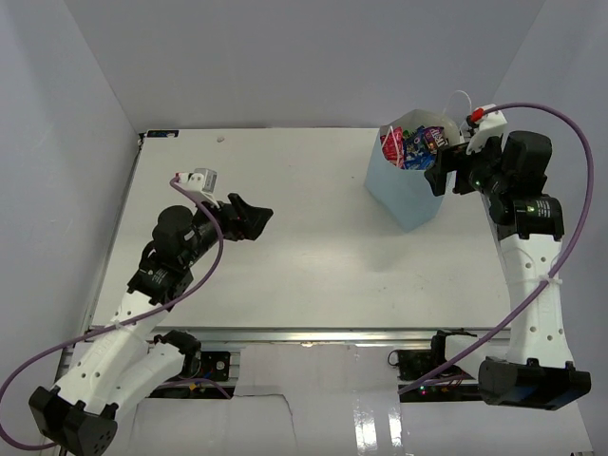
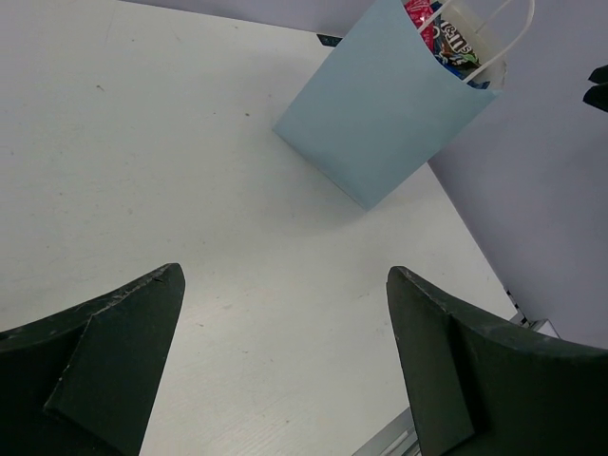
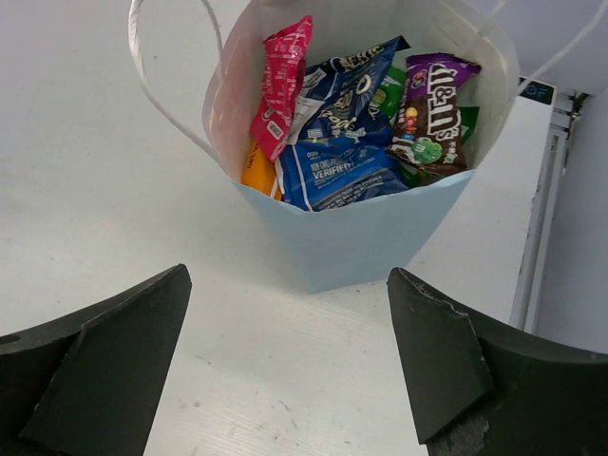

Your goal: Place the snacks into the paper bag

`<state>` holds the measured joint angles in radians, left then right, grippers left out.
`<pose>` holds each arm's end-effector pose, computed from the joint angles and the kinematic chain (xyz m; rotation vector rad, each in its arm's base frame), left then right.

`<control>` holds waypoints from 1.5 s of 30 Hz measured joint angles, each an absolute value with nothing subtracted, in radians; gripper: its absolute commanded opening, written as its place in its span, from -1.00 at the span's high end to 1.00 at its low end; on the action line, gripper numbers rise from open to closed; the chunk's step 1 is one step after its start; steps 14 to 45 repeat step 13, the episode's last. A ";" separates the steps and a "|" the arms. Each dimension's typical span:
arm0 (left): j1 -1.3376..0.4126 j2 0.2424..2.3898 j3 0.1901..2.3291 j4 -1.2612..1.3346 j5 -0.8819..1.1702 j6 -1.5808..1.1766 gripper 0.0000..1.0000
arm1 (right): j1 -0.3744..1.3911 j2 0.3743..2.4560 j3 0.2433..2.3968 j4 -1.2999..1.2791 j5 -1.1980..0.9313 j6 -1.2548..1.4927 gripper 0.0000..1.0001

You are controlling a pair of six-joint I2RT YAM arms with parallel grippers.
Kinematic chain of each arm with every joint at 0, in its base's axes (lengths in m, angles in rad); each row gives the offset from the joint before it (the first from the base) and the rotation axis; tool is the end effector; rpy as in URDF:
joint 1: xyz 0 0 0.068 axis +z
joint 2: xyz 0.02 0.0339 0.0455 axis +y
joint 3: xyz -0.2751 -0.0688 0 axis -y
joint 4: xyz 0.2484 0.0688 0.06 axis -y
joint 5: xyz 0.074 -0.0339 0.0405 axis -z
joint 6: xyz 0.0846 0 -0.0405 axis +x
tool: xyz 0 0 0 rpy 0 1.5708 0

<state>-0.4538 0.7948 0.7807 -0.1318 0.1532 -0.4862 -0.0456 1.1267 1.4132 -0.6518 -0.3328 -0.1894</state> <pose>0.2033 -0.1135 0.3434 0.0893 1.7840 -0.8192 0.2679 0.0154 0.4347 -0.3566 1.8852 0.1641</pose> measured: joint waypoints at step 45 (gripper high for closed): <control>-0.454 0.750 0.781 -0.181 0.146 -0.493 -0.96 | -0.046 1.031 1.300 -0.609 -0.202 -0.136 -0.80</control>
